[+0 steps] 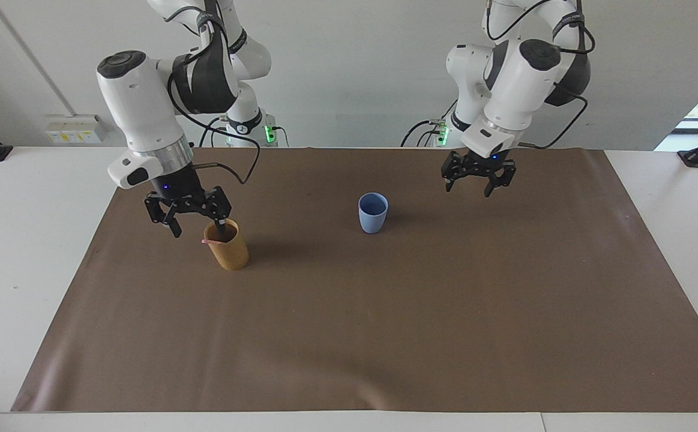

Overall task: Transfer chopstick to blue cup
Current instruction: 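Release the cup with the left gripper while the right gripper reaches the stick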

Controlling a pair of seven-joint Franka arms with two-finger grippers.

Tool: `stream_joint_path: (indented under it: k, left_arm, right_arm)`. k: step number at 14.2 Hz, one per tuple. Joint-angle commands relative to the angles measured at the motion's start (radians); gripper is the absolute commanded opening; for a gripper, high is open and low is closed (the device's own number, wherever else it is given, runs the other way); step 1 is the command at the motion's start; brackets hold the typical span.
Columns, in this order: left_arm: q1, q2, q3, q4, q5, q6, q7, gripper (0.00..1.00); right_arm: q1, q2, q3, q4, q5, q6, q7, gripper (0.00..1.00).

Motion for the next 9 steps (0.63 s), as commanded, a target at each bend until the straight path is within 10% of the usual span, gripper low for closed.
stream_joint_path:
  k: [1, 9]
  left_arm:
    - [0.133, 0.015, -0.014, 0.144, -0.005, -0.148, 0.130, 1.00]
    - [0.244, 0.145, -0.011, 0.525, 0.090, -0.459, 0.257, 1.00]
  right_arm:
    - [-0.009, 0.019, 0.002, -0.046, 0.027, 0.055, -0.086, 1.00]
    - [-0.043, 0.002, 0.002, -0.080, 0.031, -0.036, -0.183, 0.97]
